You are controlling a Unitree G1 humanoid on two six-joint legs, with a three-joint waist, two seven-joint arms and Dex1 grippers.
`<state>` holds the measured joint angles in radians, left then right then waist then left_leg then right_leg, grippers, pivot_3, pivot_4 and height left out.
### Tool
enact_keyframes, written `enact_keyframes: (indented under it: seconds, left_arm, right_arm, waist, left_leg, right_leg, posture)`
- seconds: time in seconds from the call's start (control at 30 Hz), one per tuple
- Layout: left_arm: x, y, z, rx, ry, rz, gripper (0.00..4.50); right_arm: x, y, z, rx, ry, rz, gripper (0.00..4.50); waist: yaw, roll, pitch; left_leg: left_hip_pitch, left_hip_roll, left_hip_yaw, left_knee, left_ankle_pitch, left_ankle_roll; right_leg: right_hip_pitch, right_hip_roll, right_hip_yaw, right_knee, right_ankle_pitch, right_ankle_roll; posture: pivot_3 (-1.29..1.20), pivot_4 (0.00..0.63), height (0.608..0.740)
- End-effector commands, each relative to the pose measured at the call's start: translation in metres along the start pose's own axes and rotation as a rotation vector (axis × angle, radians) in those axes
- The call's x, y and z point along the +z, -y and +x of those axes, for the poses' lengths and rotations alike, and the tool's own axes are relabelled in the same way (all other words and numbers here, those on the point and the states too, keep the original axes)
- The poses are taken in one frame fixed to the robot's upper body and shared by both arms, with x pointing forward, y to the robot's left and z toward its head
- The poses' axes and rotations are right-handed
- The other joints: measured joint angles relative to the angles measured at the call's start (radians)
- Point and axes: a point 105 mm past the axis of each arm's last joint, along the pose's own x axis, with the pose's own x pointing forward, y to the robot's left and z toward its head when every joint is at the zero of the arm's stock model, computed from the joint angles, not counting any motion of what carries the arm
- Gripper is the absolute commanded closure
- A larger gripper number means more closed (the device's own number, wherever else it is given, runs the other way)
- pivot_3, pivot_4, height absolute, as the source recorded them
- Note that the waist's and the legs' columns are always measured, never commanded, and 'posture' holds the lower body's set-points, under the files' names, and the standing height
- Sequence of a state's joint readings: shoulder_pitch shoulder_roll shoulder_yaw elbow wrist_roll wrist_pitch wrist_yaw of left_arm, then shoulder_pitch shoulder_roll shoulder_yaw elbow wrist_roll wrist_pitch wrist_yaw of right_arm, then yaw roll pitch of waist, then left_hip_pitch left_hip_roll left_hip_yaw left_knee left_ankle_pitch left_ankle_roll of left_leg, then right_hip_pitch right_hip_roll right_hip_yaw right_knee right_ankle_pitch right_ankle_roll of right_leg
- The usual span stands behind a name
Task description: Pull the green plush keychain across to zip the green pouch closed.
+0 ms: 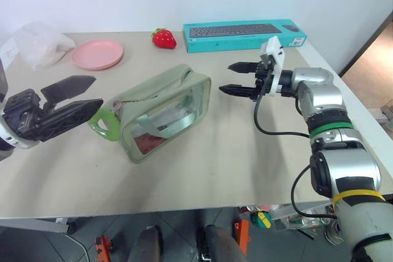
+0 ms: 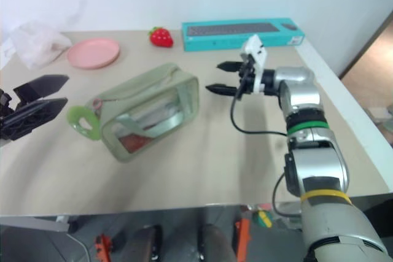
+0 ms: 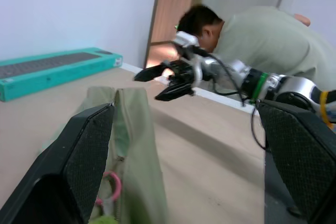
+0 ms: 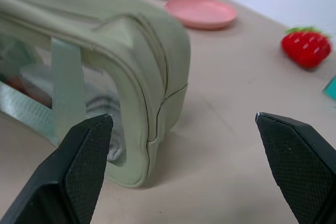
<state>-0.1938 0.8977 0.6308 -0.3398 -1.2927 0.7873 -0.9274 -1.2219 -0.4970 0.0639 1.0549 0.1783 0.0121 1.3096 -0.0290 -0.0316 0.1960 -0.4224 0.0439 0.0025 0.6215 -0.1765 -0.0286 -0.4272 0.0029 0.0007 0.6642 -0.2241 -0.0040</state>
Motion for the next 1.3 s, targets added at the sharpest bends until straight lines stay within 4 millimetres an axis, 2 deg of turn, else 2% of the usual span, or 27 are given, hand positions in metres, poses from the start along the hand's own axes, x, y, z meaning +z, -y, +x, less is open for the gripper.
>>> enact_keyframes:
  seconds: [0.03, 0.27, 0.5, 0.53, 0.6, 0.9, 0.97, 1.23, 1.3]
  left_arm:
    - [0.008, 0.012, 0.007, -0.052, -0.01, 0.046, 0.03]
    - [0.0, 0.013, 0.006, -0.032, -0.016, 0.03, 0.03]
    - [-0.006, 0.012, 0.005, -0.013, -0.016, 0.019, 0.03]
    - [-0.007, 0.011, 0.005, -0.012, -0.016, 0.018, 0.0]
    - [-0.008, 0.011, 0.005, -0.01, -0.015, 0.017, 0.0]
    - [-0.006, 0.006, 0.005, 0.011, 0.012, 0.026, 0.0]
    - [-0.003, 0.003, 0.003, 0.031, 0.035, 0.03, 0.0]
    - [0.005, -0.011, -0.011, 0.132, 0.139, 0.021, 0.0]
    - [0.006, -0.013, -0.014, 0.151, 0.159, 0.014, 0.0]
  right_arm:
    - [0.018, 0.002, 0.005, 0.027, 0.005, -0.058, 0.0]
    - [0.033, -0.008, 0.023, 0.115, 0.053, -0.05, 0.0]
    - [0.032, -0.018, 0.038, 0.165, 0.075, -0.027, 0.0]
    - [0.031, -0.02, 0.04, 0.172, 0.082, -0.022, 0.4]
    - [0.031, -0.021, 0.043, 0.169, 0.097, -0.008, 0.78]
    - [0.023, -0.023, 0.043, 0.173, 0.119, 0.029, 4.0]
    - [0.021, -0.024, 0.041, 0.185, 0.114, 0.032, 4.48]
    - [0.002, -0.022, 0.025, 0.162, 0.066, -0.008, 4.48]
    - [0.005, -0.02, 0.016, 0.145, 0.083, -0.038, 4.48]
  waist:
    - [0.0, 0.0, 0.0]
    - [-0.001, 0.0, 0.0]
    - [-0.001, 0.0, 0.0]
    - [-0.001, 0.0, 0.0]
    - [-0.001, 0.0, 0.0]
    - [-0.001, 0.0, 0.0]
    - [-0.001, 0.0, 0.0]
    - [-0.001, 0.0, 0.0]
    - [0.0, 0.0, 0.0]
  left_leg:
    - [0.0, 0.0, 0.0, 0.0, 0.0, 0.0]
    - [0.0, 0.003, 0.0, 0.001, 0.0, 0.0]
    - [0.001, 0.006, 0.0, 0.001, 0.0, 0.0]
    - [0.001, 0.006, 0.0, 0.001, 0.0, 0.0]
    - [0.001, 0.007, 0.0, 0.001, 0.0, 0.0]
    - [0.001, 0.007, 0.002, 0.0, 0.0, 0.0]
    - [0.001, 0.008, 0.003, 0.0, 0.0, 0.0]
    - [0.0, 0.008, 0.006, 0.0, 0.0, 0.0]
    - [0.0, 0.008, 0.006, 0.001, 0.0, 0.0]
  right_leg:
    - [0.0, 0.0, 0.0, 0.0, 0.0, 0.0]
    - [-0.001, 0.003, 0.001, 0.0, 0.002, -0.003]
    - [-0.002, 0.007, 0.001, 0.001, 0.003, -0.006]
    - [-0.002, 0.008, 0.001, 0.001, 0.004, -0.006]
    - [-0.003, 0.008, 0.001, 0.001, 0.004, -0.007]
    - [-0.004, 0.009, 0.003, 0.002, 0.004, -0.007]
    - [-0.005, 0.009, 0.004, 0.002, 0.004, -0.007]
    - [-0.007, 0.01, 0.006, 0.003, 0.005, -0.008]
    - [-0.007, 0.01, 0.007, 0.003, 0.005, -0.007]
  posture:
    - [0.0, 0.15, 0.74]
    - [0.0, 0.15, 0.74]
    - [0.0, 0.15, 0.74]
    - [0.0, 0.15, 0.74]
    - [0.0, 0.15, 0.74]
    - [0.0, 0.15, 0.74]
    - [0.0, 0.15, 0.74]
    - [0.0, 0.15, 0.74]
    - [0.0, 0.15, 0.74]
